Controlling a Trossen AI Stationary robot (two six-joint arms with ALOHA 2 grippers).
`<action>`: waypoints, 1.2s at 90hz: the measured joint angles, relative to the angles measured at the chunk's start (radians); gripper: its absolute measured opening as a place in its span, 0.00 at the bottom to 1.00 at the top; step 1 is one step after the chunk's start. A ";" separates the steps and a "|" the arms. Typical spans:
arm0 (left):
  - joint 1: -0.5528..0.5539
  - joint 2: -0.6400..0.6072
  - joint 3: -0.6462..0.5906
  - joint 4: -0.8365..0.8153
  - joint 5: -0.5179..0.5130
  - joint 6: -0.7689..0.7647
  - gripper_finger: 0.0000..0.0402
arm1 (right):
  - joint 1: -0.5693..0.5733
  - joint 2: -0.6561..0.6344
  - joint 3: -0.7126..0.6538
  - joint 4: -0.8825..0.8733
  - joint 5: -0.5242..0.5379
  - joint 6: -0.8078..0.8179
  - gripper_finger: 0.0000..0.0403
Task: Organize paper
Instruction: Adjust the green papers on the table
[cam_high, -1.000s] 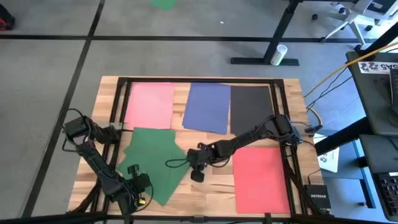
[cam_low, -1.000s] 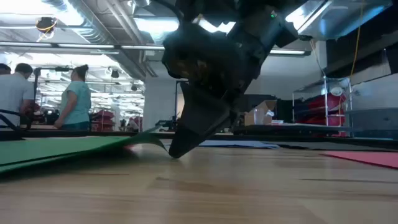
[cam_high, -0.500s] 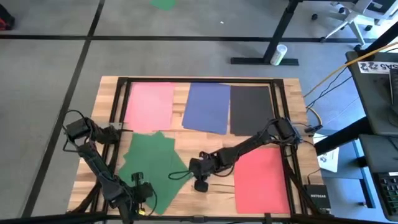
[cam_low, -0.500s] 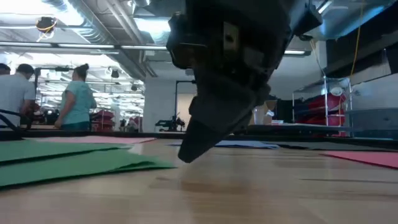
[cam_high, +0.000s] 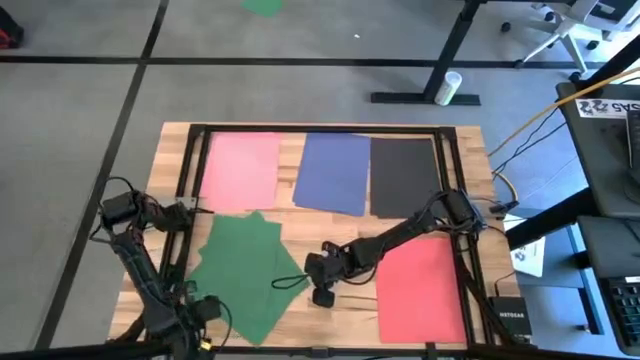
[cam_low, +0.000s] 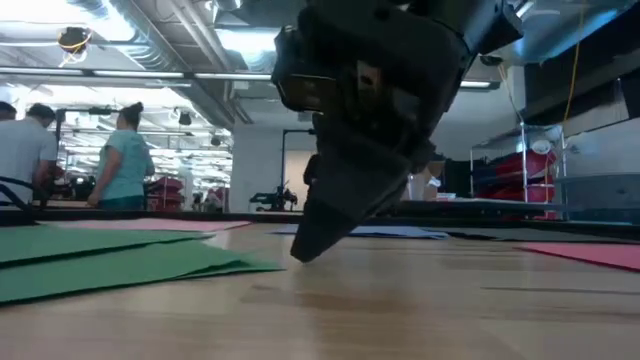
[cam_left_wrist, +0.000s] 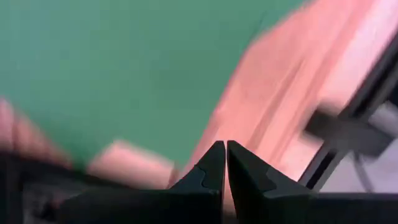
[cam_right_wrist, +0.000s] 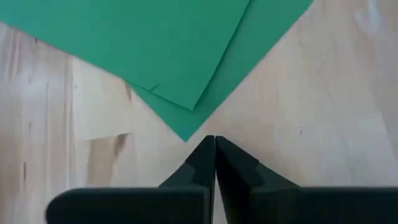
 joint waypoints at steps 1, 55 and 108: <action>-0.004 0.000 -0.004 -0.001 0.010 -0.008 0.00 | 0.000 0.000 0.000 0.000 0.002 -0.002 0.00; -0.020 0.001 -0.142 0.174 0.110 -0.100 0.00 | -0.004 -0.003 0.002 -0.054 0.058 -0.028 0.00; 0.105 0.010 -0.163 0.289 0.083 0.087 0.00 | -0.003 -0.003 0.002 -0.053 0.058 -0.043 0.00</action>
